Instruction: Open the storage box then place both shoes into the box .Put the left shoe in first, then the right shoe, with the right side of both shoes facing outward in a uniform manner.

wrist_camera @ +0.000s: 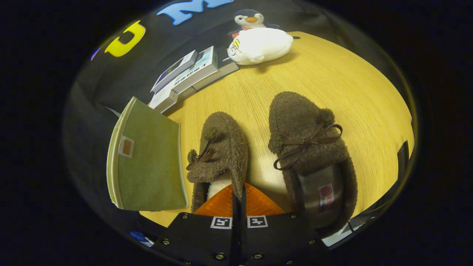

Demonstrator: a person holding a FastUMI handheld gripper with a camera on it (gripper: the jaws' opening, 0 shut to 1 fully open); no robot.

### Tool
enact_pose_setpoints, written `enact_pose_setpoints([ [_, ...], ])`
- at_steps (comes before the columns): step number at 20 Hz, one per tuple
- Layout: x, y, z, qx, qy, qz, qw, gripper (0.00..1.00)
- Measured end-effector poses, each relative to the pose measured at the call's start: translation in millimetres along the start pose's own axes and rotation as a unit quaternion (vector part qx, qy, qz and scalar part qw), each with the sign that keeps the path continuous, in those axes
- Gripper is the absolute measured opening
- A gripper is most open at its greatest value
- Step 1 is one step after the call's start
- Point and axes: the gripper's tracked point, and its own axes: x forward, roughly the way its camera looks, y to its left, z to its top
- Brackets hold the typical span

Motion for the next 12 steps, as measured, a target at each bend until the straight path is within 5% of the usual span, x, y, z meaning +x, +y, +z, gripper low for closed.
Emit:
enact_pose_setpoints([
  [12,-58,98,53,-0.005,-0.046,0.097,0.994,0.01],
])
